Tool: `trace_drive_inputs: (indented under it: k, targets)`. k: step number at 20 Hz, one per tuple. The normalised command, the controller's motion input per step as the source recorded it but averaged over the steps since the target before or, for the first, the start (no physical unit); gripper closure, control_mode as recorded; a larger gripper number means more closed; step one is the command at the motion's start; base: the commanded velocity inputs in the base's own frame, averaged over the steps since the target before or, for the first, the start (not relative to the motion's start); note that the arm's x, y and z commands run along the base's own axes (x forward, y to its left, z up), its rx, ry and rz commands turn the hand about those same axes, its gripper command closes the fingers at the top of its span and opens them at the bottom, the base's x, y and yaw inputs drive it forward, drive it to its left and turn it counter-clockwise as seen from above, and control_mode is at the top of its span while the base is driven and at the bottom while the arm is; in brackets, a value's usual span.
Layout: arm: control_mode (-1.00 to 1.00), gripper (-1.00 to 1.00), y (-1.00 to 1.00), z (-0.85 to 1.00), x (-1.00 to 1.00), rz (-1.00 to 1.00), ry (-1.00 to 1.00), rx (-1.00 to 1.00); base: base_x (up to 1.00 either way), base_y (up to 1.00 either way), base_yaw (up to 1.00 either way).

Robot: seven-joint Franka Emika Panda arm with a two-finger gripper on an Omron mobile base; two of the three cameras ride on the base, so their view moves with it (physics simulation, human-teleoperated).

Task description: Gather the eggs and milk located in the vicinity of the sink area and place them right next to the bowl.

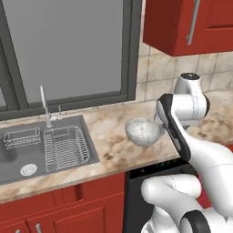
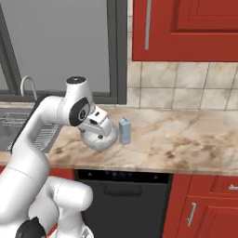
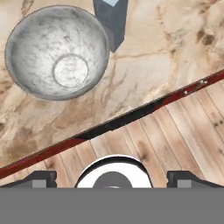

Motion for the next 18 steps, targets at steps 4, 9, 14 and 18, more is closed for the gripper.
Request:
trace_drive_inputs:
  k: [4,9,14,18]
  targets:
    - [1.0,-1.0,0.0,0.0,0.0,0.0,0.0,0.0,-0.65,0.0,-0.52]
    - [1.0,-1.0,0.0,0.0,0.0,0.0,0.0,0.0,-0.24,-0.22,-0.31]
    - [1.0,-1.0,0.0,0.0,0.0,0.0,0.0,0.0,-0.2,-0.28,-0.02]
    - [1.0,-1.0,0.0,0.0,0.0,0.0,0.0,0.0,-1.0,0.92,0.23]
